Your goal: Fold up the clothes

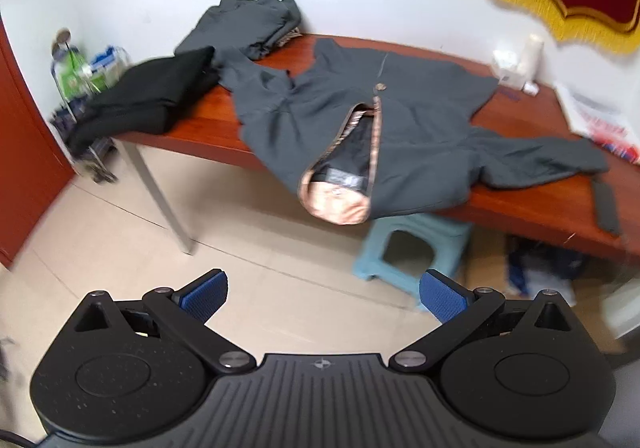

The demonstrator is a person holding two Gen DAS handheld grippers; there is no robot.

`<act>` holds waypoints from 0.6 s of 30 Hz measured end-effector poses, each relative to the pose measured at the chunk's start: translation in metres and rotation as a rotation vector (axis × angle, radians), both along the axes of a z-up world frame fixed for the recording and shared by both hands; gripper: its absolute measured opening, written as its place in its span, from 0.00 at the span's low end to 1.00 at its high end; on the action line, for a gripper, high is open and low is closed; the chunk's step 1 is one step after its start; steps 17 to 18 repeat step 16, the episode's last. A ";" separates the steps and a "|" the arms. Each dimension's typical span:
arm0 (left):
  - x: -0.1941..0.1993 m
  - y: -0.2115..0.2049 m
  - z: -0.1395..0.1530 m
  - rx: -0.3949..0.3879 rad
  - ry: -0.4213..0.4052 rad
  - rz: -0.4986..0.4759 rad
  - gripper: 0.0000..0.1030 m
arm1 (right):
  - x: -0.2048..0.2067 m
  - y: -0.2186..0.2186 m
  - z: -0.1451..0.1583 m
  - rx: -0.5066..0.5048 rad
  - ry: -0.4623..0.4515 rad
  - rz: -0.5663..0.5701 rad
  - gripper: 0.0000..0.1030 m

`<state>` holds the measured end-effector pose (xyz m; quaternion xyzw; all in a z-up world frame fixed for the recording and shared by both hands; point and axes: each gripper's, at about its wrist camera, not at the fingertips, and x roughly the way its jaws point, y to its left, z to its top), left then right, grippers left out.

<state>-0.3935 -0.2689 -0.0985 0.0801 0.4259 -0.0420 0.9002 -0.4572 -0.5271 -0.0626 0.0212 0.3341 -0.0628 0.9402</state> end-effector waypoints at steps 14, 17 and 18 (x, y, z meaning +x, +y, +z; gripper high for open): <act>0.012 0.020 0.006 -0.014 0.005 -0.052 1.00 | 0.010 0.037 0.002 0.001 -0.019 0.016 0.99; 0.014 0.022 0.006 -0.014 -0.003 -0.050 1.00 | 0.012 0.040 0.003 -0.004 -0.020 0.016 0.99; 0.014 0.022 0.006 -0.014 -0.003 -0.050 1.00 | 0.012 0.040 0.003 -0.004 -0.020 0.016 0.99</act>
